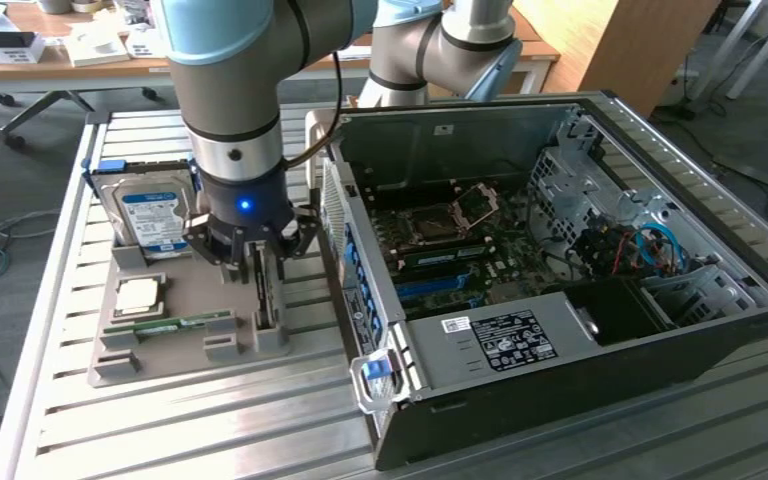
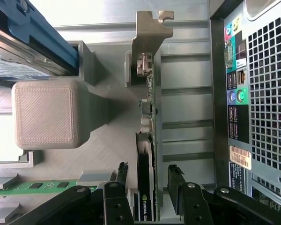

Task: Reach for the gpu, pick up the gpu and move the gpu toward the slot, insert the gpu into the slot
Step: 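Pick up the gpu and move the gpu toward the slot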

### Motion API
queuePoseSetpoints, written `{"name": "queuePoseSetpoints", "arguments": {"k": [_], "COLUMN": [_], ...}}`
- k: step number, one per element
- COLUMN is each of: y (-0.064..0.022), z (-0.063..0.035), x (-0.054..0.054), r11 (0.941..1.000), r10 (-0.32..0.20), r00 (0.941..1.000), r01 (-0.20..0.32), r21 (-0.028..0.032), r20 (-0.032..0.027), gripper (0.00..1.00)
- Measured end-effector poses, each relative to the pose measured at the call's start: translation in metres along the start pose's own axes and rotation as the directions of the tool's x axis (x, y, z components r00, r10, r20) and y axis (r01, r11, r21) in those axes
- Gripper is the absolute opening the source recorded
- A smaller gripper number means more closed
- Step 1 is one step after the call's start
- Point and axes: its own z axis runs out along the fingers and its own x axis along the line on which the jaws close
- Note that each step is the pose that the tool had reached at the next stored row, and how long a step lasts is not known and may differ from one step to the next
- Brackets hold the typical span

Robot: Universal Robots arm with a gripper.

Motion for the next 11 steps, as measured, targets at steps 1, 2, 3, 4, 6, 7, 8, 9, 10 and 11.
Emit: {"name": "queuePoseSetpoints", "arguments": {"k": [1,2,3,4,6,7,8,9,10,11], "y": [0.0004,0.0008,0.0010,0.0012,0.0016,0.0019,0.0021,0.0022,0.0022,0.0022], "z": [0.0001,0.0003,0.0005,0.0007,0.0008,0.0010,0.0011,0.0012,0.0012,0.0015], "x": [0.0002,0.0002,0.0003,0.0004,0.0008,0.0011,0.0013,0.0014,0.0015,0.0014], "r11": [1.0000,1.0000,1.0000,1.0000,1.0000,1.0000,1.0000,1.0000,1.0000,1.0000], "r10": [0.000,0.000,0.000,0.000,0.000,0.000,0.000,0.000,0.000,0.000], "r00": [1.0000,1.0000,1.0000,1.0000,1.0000,1.0000,1.0000,1.0000,1.0000,1.0000], "r01": [0.000,0.000,0.000,0.000,0.000,0.000,0.000,0.000,0.000,0.000], "r21": [0.0002,0.0002,0.0002,0.0003,0.0003,0.0002,0.0003,0.0003,0.0004,0.0003], "r20": [-0.0001,-0.0001,-0.0001,-0.0002,-0.0003,-0.0001,-0.0002,-0.0003,-0.0004,-0.0003], "gripper": [0.47,0.47,0.47,0.47,0.47,0.47,0.47,0.47,0.47,0.47]}}
